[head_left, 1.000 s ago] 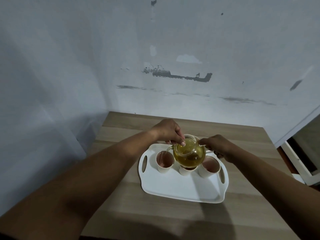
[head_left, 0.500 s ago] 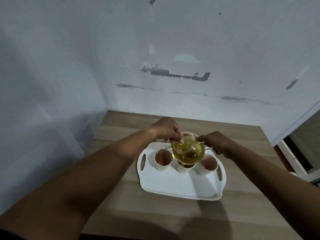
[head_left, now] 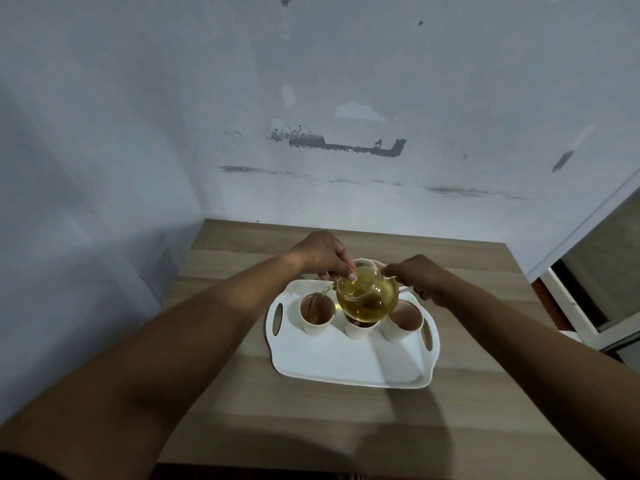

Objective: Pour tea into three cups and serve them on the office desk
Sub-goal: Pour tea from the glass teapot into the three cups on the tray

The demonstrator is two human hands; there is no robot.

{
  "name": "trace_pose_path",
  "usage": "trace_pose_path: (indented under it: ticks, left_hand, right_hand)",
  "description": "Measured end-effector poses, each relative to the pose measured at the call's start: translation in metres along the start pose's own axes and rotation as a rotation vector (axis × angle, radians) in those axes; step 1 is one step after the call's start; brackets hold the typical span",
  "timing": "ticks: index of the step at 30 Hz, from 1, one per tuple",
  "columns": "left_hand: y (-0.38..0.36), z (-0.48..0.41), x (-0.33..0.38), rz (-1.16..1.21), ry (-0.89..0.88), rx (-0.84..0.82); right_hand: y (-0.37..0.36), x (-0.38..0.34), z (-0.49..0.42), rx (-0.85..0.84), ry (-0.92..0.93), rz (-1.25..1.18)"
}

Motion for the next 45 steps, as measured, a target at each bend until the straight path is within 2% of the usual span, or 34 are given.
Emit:
trace_pose_path:
  ticks: [45]
  left_hand:
    - [-0.0038,0.002,-0.0049,0.034,0.002,-0.014]
  right_hand:
    - [0.0001,-0.0044,0.0056,0.01,0.026,0.054]
Point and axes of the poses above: each hand's wrist, its own z-axis away from the middle knuckle, its own y-axis out of the back of the hand, x = y × z, the point moved 2 cm from there along -z, towards the middle knuckle, and after that the axes turned 7 degrees about y, right-handed, at the moved point
